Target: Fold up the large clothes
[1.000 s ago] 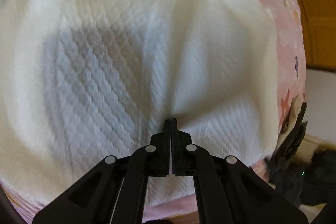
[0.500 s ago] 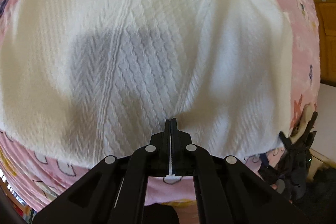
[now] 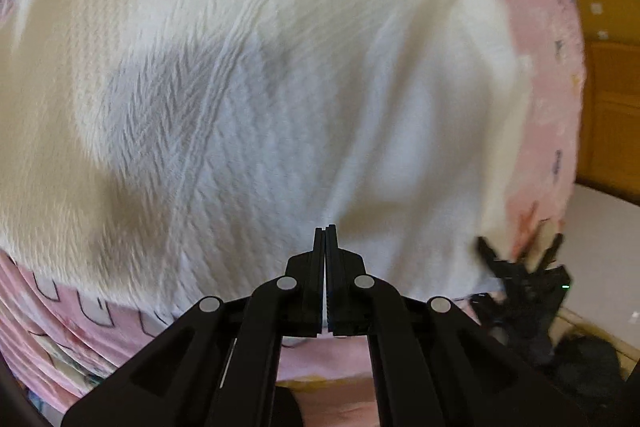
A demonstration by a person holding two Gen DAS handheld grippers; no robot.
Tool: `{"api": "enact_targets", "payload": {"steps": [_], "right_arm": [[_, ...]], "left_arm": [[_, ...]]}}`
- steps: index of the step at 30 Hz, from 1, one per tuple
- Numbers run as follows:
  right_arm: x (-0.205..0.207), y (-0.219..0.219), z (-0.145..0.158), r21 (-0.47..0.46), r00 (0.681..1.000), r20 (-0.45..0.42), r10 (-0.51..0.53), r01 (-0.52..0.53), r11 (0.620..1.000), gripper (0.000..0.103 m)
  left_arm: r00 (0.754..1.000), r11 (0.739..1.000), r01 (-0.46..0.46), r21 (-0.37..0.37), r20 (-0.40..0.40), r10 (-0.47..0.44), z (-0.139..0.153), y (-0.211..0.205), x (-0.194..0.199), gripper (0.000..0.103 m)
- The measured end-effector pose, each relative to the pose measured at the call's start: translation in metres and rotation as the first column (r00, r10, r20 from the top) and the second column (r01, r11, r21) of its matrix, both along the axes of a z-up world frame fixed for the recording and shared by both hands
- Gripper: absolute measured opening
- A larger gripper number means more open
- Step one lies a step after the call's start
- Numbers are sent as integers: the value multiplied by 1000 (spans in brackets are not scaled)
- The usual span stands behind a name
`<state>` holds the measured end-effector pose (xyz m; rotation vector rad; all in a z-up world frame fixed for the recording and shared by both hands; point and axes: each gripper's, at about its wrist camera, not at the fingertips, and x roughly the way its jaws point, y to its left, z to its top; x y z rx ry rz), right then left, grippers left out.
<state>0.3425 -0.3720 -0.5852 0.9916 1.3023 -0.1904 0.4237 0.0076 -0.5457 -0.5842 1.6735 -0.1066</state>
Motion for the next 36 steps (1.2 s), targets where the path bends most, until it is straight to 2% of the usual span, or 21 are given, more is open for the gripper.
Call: {"api": "enact_targets", "payload": {"steps": [3,6,8,11,13,17,22,25,28,30,32,36], "right_arm": [[2,-1,5,11,1000,1,1,-1,1000,36],[2,3,12,8,1000,9,16,-16,1000,32],[1,4,17,17,1000,13,10,-10,1000,31],[5,13,27,5,999,25,34,-34,999,30],[8,20,34,-12,998,28,52,-51,999,29],[18,30,50,-18,996,55,75,-74,997,26],[36,59,81,-98,976,96,193,-184,978,24],[46,85,98,-152,954,103,283,-266,952,23],[54,102,112,-161,939,113,324,-304,939,23],[59,113,120,-175,931,111,347,-326,929,22],[64,125,130,-186,922,112,371,-348,919,22],[76,151,149,-201,903,109,415,-389,899,22]], "left_arm": [[1000,1000,7,-30,0,-7,9,-6,0,1],[999,999,40,12,-35,-40,-5,-11,0,1],[996,1000,-11,-9,-87,10,-29,-6,0,1],[988,993,-105,-46,-117,99,-56,4,-1,2],[983,987,-144,-64,-126,135,-63,11,-2,2],[988,988,-134,-76,-92,126,-39,23,-12,1],[987,985,-161,-63,-24,159,-1,49,-19,1],[982,979,-189,-80,-11,189,4,73,-13,1],[980,976,-200,-92,-29,198,-9,87,-4,1],[984,984,-168,-53,-63,165,-31,88,5,1],[985,987,-150,-57,-91,145,-49,86,8,1],[976,975,-174,-139,-152,153,-60,111,12,1]]}}
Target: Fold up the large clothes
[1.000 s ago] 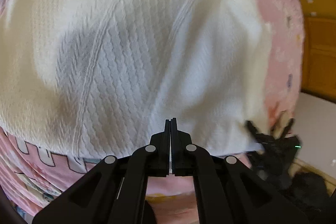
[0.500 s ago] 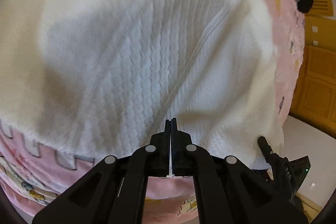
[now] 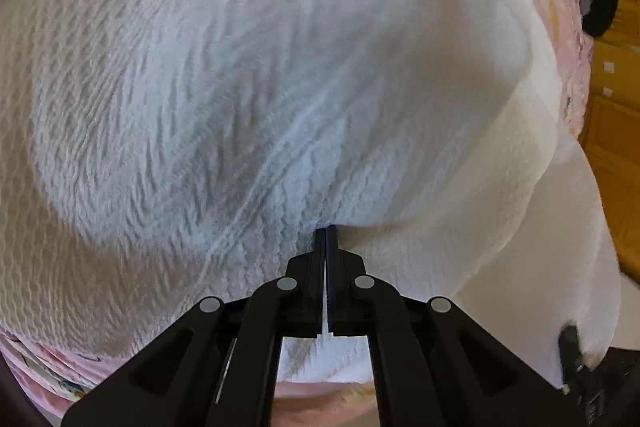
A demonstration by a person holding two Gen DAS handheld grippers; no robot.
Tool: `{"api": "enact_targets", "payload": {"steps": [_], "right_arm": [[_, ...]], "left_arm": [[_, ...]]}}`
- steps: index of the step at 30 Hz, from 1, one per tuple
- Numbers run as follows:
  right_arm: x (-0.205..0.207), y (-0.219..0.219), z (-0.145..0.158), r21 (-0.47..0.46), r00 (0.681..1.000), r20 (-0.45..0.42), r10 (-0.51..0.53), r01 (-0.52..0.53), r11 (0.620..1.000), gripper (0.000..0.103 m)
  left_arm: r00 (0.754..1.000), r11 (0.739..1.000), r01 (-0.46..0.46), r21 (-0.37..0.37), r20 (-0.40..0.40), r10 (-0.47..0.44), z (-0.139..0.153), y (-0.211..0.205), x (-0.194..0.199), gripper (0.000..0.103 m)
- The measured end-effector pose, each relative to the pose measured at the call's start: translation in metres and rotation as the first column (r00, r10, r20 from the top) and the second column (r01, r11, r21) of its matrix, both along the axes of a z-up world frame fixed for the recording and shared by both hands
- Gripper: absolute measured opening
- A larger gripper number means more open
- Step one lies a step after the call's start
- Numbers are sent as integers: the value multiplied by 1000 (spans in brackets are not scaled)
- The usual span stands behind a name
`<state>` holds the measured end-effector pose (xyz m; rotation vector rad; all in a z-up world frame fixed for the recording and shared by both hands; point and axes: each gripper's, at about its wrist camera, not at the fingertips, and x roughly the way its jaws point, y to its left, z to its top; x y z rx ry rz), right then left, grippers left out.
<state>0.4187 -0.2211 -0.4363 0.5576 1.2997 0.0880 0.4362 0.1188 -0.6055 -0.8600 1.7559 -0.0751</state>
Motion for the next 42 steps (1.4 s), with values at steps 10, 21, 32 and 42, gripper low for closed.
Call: {"api": "enact_targets", "payload": {"steps": [10,21,32,42], "right_arm": [[24,78,38,-43,988,25,155,-154,987,22],[18,207,49,-100,888,57,456,-449,888,22],[-15,318,8,-120,718,18,696,-689,715,22],[-45,380,-69,-165,584,-97,806,-808,566,22]], "left_arm": [[985,987,54,153,156,-79,79,119,12,1],[997,996,-38,80,63,33,14,221,-30,1],[978,992,-115,44,180,105,57,325,-72,1],[973,992,-86,90,220,64,80,394,-96,1]]}}
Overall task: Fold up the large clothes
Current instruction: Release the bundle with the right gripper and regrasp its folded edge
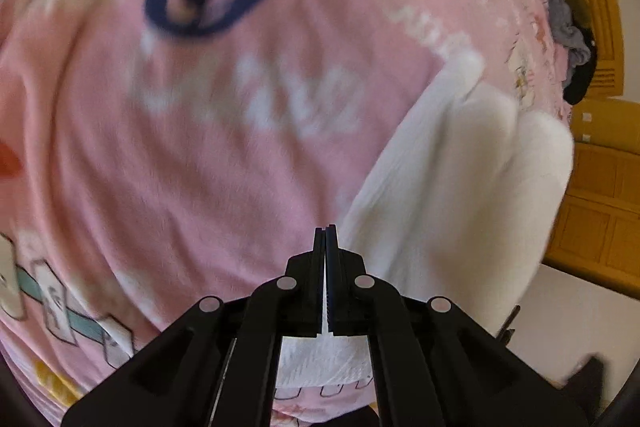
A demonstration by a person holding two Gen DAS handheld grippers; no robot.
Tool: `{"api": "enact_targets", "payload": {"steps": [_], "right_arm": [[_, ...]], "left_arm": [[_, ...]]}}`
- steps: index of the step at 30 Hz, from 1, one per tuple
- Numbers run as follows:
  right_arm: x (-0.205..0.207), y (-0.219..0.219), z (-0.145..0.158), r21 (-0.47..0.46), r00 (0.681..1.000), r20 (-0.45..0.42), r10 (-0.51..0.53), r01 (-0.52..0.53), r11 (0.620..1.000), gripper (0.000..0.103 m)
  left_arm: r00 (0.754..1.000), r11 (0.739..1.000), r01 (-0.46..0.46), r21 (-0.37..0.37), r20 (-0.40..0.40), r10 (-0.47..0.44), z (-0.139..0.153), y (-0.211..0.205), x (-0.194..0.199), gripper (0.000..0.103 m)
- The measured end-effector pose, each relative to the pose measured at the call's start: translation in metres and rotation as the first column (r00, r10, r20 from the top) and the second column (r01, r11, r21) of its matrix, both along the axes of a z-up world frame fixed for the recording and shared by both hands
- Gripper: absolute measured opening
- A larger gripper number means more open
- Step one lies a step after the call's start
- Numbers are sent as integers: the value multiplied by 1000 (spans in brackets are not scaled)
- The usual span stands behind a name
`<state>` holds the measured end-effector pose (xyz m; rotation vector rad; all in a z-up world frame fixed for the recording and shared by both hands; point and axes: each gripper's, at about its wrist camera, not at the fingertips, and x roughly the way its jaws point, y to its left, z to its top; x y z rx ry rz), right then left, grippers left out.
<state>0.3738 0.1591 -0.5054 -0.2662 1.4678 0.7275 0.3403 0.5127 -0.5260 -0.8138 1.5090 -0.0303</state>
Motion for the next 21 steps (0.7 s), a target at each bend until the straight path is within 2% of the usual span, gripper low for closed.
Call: {"api": "enact_targets", "payload": {"steps": [2,5,7,9,11,13,14,16,18,20,21], "right_arm": [[-7,4,-21,-52,999,19,28,-27,998,22],[-26,12,-44,-136,986,108,129,-114,984,23],[-35,17,-47,-160,970,172,175,-147,976,23],[-44,20,-49,-181,955,221,197,-158,971,24],[-52,23,-48,-197,937,262,231,-182,963,27],[-54,20,-41,-180,932,281,231,-185,966,33],[-53,15,-32,-162,933,283,223,-183,970,35],[-50,-1,-11,-103,946,272,174,-151,983,47],[-36,-25,18,-34,966,246,78,-72,997,49],[-12,-51,49,17,969,243,-48,46,999,52],[6,-64,64,44,959,249,-133,126,991,60]], "left_arm": [[996,999,48,5,72,-48,23,-3,8,1],[984,991,130,-11,125,-127,30,-26,36,1],[965,970,240,26,102,-241,19,-49,52,1],[951,952,303,29,48,-304,-6,-64,57,1],[944,943,331,39,-7,-331,-29,-71,58,1],[946,945,324,35,-38,-323,-45,-71,56,2],[948,948,318,29,-43,-317,-46,-68,54,2],[949,949,314,13,-43,-313,-49,-64,51,2],[951,952,306,-6,-40,-306,-53,-59,48,2],[954,955,298,-8,-41,-298,-53,-59,47,2],[955,956,292,-2,-43,-292,-53,-59,46,2]]}}
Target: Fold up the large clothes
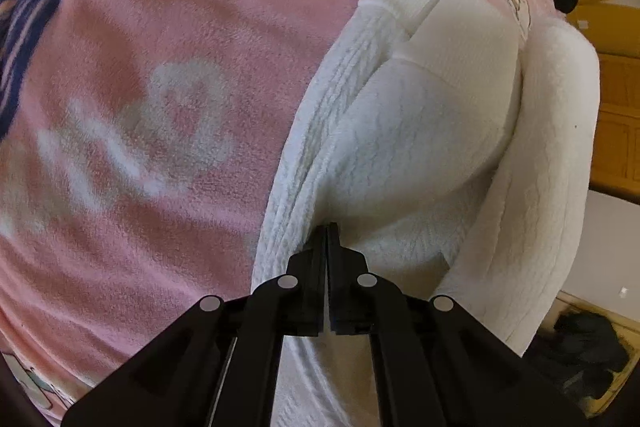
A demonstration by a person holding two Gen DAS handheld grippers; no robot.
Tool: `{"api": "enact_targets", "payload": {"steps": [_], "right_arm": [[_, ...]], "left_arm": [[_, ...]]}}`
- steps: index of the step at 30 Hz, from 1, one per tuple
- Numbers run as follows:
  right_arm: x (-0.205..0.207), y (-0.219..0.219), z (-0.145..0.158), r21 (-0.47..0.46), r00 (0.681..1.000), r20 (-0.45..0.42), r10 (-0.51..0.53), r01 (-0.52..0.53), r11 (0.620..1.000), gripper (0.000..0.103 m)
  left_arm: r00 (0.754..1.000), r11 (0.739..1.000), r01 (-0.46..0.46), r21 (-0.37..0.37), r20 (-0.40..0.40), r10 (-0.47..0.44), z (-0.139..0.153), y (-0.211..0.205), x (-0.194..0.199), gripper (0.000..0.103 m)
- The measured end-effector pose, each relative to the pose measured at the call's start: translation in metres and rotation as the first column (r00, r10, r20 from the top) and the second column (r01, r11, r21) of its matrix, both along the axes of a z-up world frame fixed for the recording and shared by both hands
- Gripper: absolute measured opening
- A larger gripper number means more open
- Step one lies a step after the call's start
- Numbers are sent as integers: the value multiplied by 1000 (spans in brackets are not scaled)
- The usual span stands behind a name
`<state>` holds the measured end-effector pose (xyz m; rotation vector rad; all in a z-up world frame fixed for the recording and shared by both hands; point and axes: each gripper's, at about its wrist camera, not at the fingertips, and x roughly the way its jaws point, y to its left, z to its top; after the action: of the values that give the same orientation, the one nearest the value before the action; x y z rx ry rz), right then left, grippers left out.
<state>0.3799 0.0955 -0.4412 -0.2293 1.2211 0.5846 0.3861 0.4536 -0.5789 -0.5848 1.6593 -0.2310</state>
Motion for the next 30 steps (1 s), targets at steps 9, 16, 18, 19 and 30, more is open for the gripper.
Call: {"api": "enact_targets", "payload": {"steps": [9,16,18,19,30], "right_arm": [[194,10,-31,-141,910,-272,-313,284,948,70],[215,40,-82,-438,901,-240,-360,231,869,66],[211,46,-89,-468,920,-225,-321,187,864,59],[210,44,-90,-475,921,-219,-323,189,860,51],[199,33,-62,-214,919,-311,-242,181,960,9]], "left_arm": [[999,999,-28,27,30,27,11,-5,-6,2],[993,994,-107,-30,45,108,9,13,-22,2],[992,992,-120,-39,47,121,8,16,-28,2],[991,992,-122,-43,47,124,8,19,-32,2],[989,991,-134,-26,57,135,23,21,-51,2]]}}
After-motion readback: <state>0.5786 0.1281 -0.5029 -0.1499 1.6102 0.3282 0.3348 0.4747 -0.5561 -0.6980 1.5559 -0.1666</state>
